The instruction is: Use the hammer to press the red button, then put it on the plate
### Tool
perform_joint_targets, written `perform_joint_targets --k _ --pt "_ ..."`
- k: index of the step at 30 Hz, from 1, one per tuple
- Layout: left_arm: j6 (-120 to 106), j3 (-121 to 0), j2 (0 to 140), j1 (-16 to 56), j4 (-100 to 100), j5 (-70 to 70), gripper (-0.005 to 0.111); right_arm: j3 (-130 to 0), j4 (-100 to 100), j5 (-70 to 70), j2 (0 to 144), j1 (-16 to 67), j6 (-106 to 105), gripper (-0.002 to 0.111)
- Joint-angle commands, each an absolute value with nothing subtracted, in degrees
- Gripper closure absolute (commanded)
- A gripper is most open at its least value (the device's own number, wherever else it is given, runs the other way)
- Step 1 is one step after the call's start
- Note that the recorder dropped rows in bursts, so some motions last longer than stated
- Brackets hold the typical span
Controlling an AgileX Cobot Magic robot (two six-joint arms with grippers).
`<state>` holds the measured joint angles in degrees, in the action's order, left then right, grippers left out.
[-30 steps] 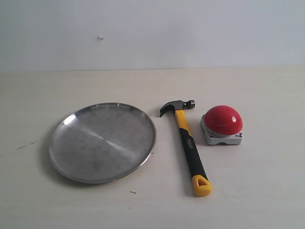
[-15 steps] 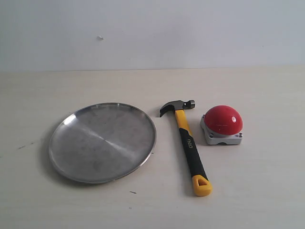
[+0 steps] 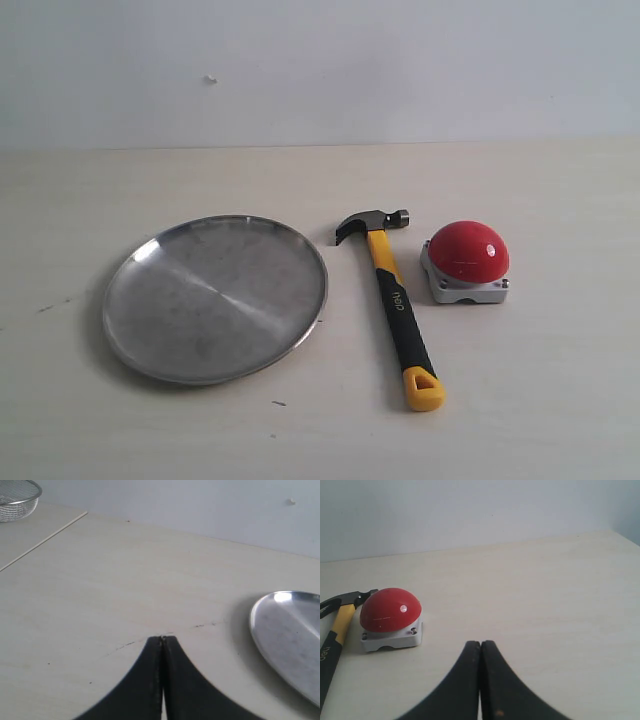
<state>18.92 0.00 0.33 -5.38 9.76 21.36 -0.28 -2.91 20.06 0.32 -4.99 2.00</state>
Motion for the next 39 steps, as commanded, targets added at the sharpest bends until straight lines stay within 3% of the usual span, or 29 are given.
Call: perform_joint_targets --k 1,14,22,26,32,39 --pt "18.79 0.0 0.0 -5.52 9.93 20.96 0.107 0.0 -2.56 19.13 0.0 -5.33 1.72 0.108" --pt "18.79 0.0 0.0 -5.52 9.93 20.96 0.107 0.0 -3.16 -21.52 0.0 -5.33 2.97 0.108" --pt "18.79 0.0 0.0 -5.52 9.93 20.96 0.107 -1.06 -4.7 -43.43 0.0 -5.33 26.46 0.108" --pt "18.79 0.0 0.0 -5.52 9.93 20.96 0.107 -10.7 -5.94 -33.23 6.22 -5.33 19.44 0.108" --pt "18.79 0.0 0.0 -5.52 9.93 20.96 0.107 -28.9 -4.76 -12.28 28.11 -5.33 18.12 0.108" --pt "18.79 0.0 0.0 -5.52 9.93 20.96 0.107 -53.69 -7.8 32.86 57.93 -5.33 12.05 0.108"
